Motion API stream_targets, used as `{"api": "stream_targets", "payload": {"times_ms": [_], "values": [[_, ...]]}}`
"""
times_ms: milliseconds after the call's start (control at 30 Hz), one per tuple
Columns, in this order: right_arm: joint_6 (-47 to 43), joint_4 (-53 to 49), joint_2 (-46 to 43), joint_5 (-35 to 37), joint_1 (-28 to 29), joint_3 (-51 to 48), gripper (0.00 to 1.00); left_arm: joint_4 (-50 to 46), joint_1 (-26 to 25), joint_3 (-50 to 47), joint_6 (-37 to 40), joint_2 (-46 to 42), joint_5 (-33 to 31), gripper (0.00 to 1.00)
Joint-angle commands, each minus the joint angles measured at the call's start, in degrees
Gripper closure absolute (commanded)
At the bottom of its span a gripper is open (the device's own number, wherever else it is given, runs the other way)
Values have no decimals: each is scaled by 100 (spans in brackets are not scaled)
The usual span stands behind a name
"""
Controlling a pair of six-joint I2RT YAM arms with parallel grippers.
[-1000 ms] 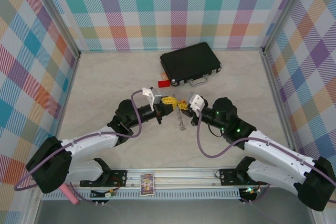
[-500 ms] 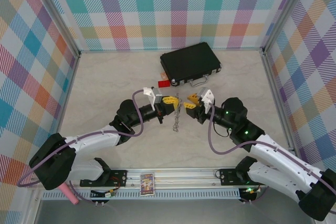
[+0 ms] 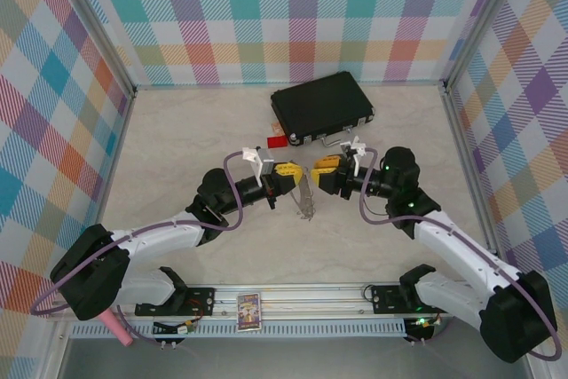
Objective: Put the keys on the keyring
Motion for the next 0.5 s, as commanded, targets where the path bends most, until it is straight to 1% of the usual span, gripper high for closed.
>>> {"api": "stream_targets", "payload": {"times_ms": [0,67,167,233,467], "values": [[396,591,112,-586,-37,146,67,357,-34,200,-105,43,170,100],[409,590,197,-629,-43,180,70,357,-41,231,-105,51,190,100],[465,628,333,-711,-54,217,71,373,-39,261,-145,82,235,100],[492,647,419,-742,-53,233,74,380,-41,281,-180,103,264,100],[525,730,484,-742,-108,160,77,390,-34,257,-202,42,244,100]]}}
